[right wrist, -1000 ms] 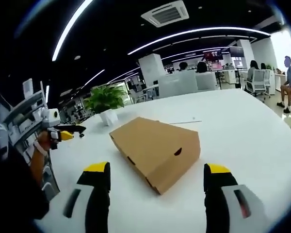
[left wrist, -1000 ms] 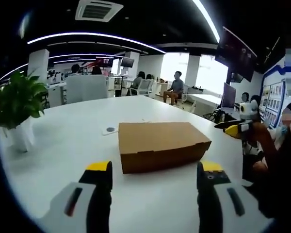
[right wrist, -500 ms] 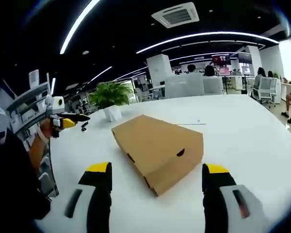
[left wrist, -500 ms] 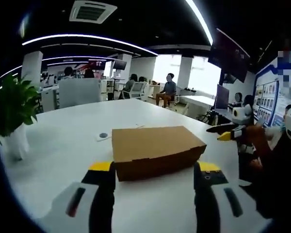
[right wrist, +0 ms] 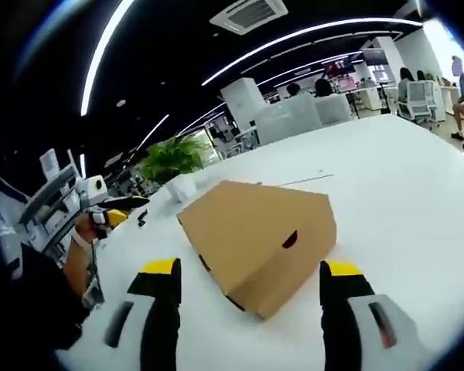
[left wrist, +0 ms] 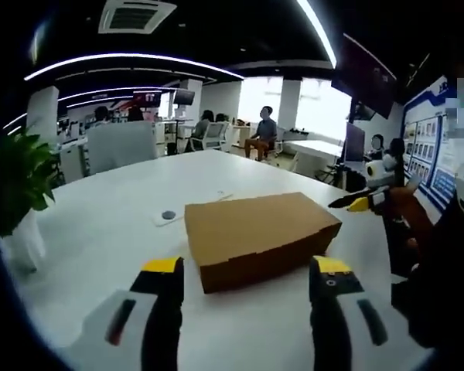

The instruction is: Operate the shoe box by opening the lid, removing the specified soft item, and placing it in the target area until the item is outside and the box remains undamaged.

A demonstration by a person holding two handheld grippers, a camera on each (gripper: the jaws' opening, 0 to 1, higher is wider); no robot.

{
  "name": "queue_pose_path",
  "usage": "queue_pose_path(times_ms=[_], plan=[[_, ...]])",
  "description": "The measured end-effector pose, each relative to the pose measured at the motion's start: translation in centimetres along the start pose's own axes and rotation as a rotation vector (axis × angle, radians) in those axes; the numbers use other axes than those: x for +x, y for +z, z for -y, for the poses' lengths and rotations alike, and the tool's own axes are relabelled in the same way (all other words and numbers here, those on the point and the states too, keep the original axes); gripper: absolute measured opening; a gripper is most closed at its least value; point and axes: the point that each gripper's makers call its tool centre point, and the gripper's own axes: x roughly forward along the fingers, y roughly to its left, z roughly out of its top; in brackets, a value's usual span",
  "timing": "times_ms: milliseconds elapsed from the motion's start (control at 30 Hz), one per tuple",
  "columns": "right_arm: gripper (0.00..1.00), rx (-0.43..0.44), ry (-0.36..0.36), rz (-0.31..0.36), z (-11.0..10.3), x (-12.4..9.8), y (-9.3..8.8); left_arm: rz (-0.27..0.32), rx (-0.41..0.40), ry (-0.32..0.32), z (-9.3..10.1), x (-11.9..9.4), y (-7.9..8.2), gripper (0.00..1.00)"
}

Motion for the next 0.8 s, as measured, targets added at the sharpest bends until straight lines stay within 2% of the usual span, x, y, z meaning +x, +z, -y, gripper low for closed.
queue_pose_path(times_ms=[200,433,600,733,800], plan=[[0.75,0.038,-0.007,-0.006,1.2,0.6,0.0,-0.014,-0.061,-0.054,-1.1,1.9,0.6,0.69],[0.75,0.068,-0.007,-0.013,2.1,1.1,0.1,-0.078,-0.058,-0.037,-3.0,3.0,0.6,0.71],[0.75,0.088,0.007,-0.027,2.1,2.0,0.0,-0.119,-0.066,-0.057,-3.9,4.3,1.3,0.73],[0.74,0.094,0.018,-0.035,2.0,2.6,-0.1,-0.13,-0.119,-0.104,-4.1,5.6,1.1,0.74],[0.74,0.076,0.001,-0.032,2.2,2.9,0.1,-0.145,-0.164,-0.134,-4.2,6.3,0.6,0.74]])
